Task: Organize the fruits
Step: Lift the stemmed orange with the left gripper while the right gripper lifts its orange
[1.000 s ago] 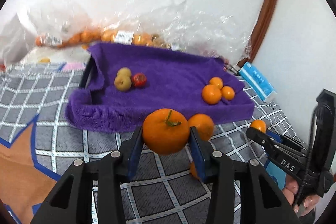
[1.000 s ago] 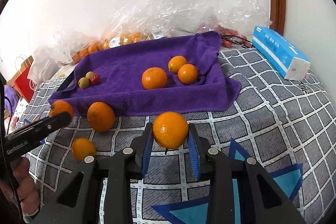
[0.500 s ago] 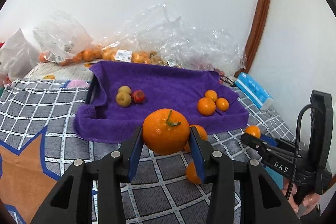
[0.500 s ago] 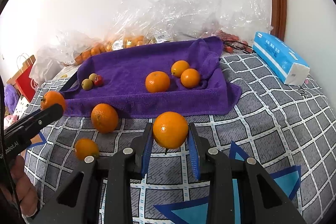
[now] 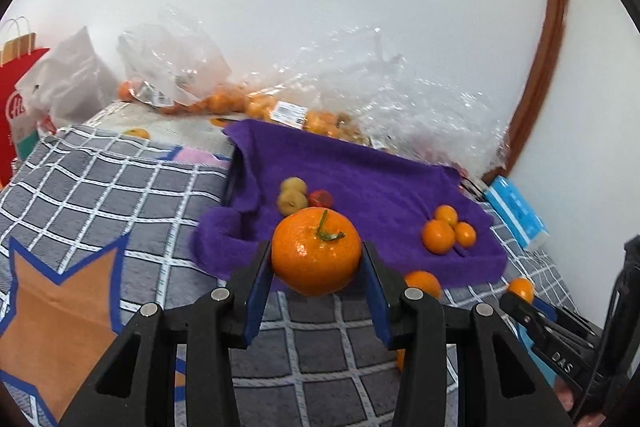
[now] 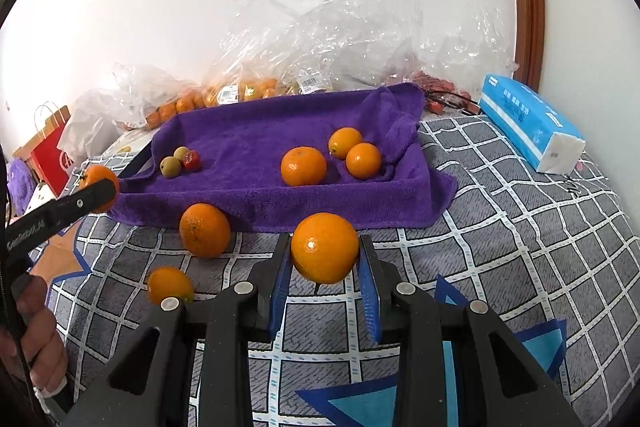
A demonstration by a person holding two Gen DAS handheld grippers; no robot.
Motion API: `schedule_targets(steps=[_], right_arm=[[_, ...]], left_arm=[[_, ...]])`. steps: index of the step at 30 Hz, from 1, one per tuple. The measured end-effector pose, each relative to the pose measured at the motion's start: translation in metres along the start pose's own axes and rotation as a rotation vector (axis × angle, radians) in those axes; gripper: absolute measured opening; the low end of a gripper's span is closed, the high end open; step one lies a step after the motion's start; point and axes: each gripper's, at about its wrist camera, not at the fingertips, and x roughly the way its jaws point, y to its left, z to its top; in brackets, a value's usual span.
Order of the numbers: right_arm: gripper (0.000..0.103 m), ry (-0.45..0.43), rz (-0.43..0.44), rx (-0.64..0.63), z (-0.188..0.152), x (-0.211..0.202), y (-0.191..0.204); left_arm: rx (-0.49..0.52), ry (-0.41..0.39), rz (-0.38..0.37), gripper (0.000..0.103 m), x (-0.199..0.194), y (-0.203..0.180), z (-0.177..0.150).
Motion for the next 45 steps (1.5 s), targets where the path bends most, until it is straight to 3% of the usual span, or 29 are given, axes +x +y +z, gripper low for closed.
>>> schedule_targets(steps=[20,38,45], right_arm=[[0.032,0.004,0.014,0.021,0.0,0.004,-0.003],[0.032,-0.018,0.035,0.063,0.0,-0.001,-0.009],[0.032,-0.033,0.027,0.064,0.005,-0.005,-0.008]], left_arm=[[-0.003,-0.05,0.058,0.041,-0.004,0.004,0.006],[-0.005,-0.057,0.07,0.041,-0.002,0.003,0.007],[-0.049,-0.068,0.037,0.041,-0.01,0.009,0.01]])
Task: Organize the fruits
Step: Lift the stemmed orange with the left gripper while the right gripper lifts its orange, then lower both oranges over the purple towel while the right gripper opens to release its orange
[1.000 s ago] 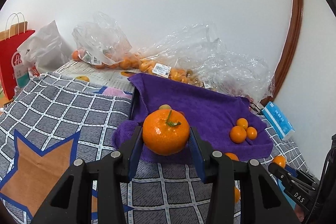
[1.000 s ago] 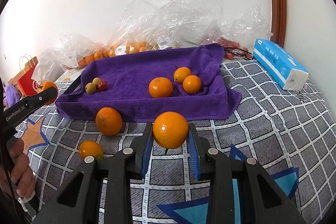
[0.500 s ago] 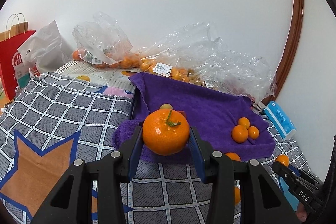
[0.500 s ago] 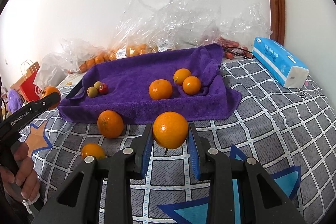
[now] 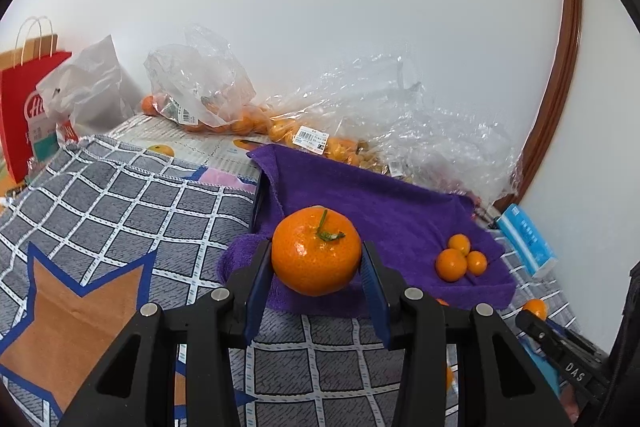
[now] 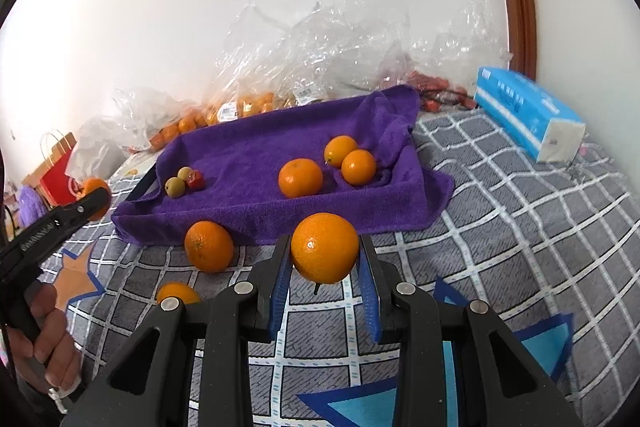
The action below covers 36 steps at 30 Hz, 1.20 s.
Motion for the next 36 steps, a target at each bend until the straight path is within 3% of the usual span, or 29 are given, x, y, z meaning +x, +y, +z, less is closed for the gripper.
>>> schedule_targets(steps=[4,9,15,20,29,36], right_arm=[[0.032,0.01,0.036,-0.029,0.014,-0.006,0.008],[0.032,0.002,0.048,-0.048,0.037,-0.008,0.01],[0.032,-0.02,0.062,-0.03,0.071,0.005,0.005],[0.032,-0.063,0.057,-0.037,0.099,0.019,0.003],[0.032,-0.03,0.088,0.003,0.098,0.06,-0.014],[0.032,0.027,0.059,0.017,0.087,0.078,-0.028]], left_arm=[[-0.027,0.025,0.028,0.041,-0.002,0.004,0.005],[-0.046,0.065,0.002,0.041,-0.011,0.002,0.023],[-0.012,0.052,0.001,0.041,-0.013,-0.014,0.056],[0.029,0.028,0.002,0.041,0.012,-0.03,0.074],[0.028,0.1,-0.009,0.041,0.074,-0.032,0.055],[0.044,0.124,0.015,0.041,0.085,-0.023,0.042]])
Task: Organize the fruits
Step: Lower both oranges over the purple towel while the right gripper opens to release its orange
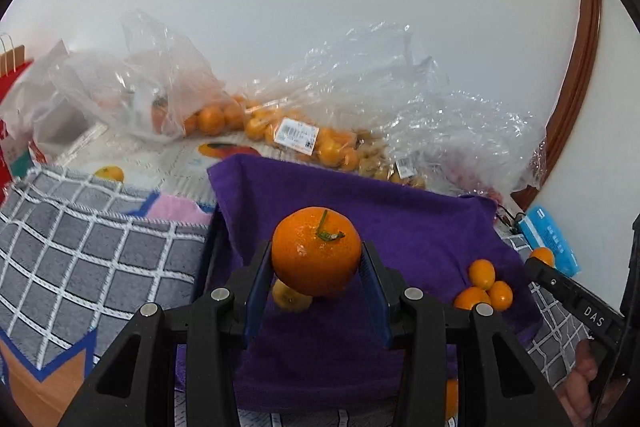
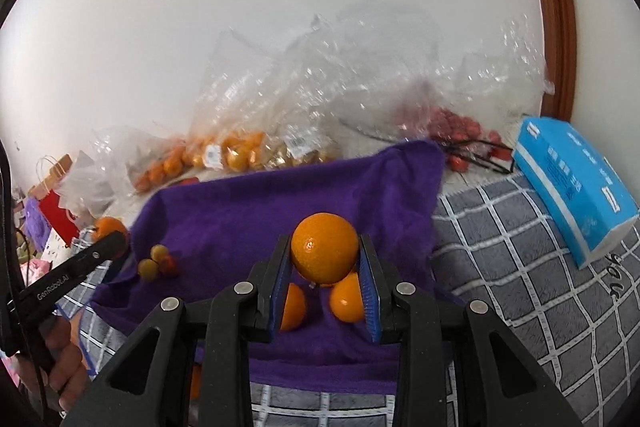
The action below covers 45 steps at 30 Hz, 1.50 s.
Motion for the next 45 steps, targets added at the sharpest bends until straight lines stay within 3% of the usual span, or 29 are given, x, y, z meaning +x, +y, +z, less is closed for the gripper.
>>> schedule_targets(steps=[4,12,19,33,45], right_arm=[[0.032,0.015,0.007,-0.002,-0.005,0.002,-0.001],[0.032,0.09,0.006,-0.041,-0.014,0.018,0.008],[0.032,0.103,0.008,-0.057,-0.015,0.02,0.008],[0.032,0.082,0.005,-0.11,-0.017,0.018,0.018],[0.052,0.018,-0.016,-0.09,-0.015,0.01,0.017]], left_arm=[[-0.057,0.036,-0.061,0.041,0.008,0.004,-0.004],[-0.077,0.058,-0.08,0.041,0.012,0.004,-0.009],[-0.044,0.133,-0.093,0.041,0.023,-0.004,-0.015],[0.0,0.173,-0.071,0.041,0.024,-0.012,-0.022],[0.009,0.203,-0.075,0.041,0.024,-0.014,-0.022]])
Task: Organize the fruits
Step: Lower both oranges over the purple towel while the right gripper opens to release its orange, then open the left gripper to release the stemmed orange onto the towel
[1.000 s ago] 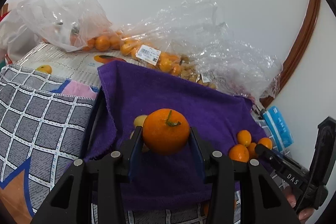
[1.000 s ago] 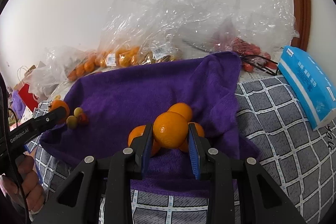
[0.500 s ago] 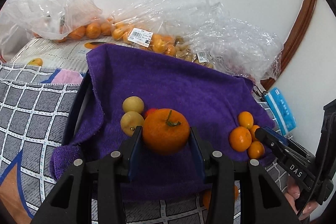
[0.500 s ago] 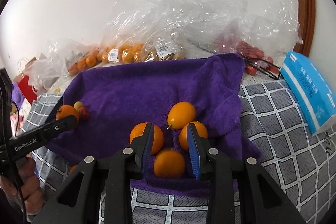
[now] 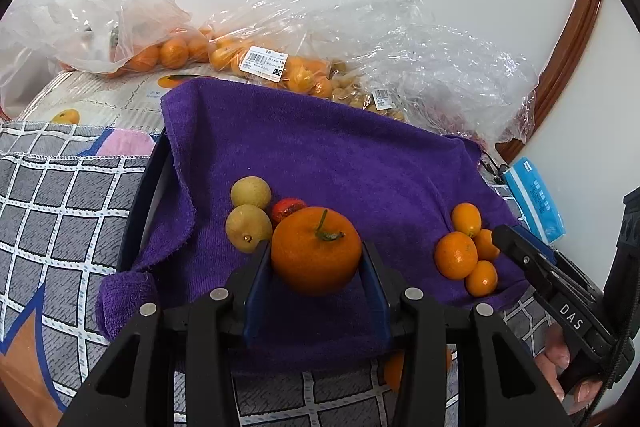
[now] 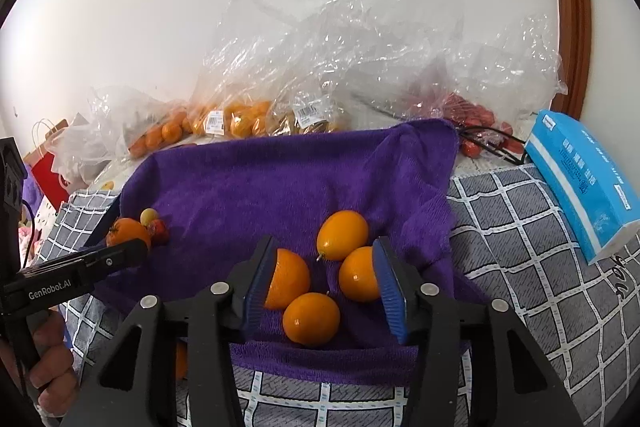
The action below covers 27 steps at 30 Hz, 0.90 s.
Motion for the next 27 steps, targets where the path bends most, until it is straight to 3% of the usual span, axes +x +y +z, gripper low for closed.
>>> schedule_targets(steps=[8,16,22,27], right_arm=[[0.062,-0.038,-0.04,-0.003,-0.001,-0.004,0.003],[0.063,-0.045,-0.058,-0.003,-0.003,-0.006,0.007],[0.063,-0.04,-0.034,-0.007,-0.006,-0.02,0.019],[0.051,0.024,-0.002,0.016,-0.026,-0.031,0.039]], left_arm=[[-0.024,-0.024,-0.012,0.049,-0.01,0.001,0.0],[-0.056,-0.094,0.016,0.049,-0.021,0.011,0.007],[-0.081,-0.168,0.027,0.049,-0.04,0.021,0.014],[-0.138,-0.198,0.005,0.051,-0.052,0.037,0.022]])
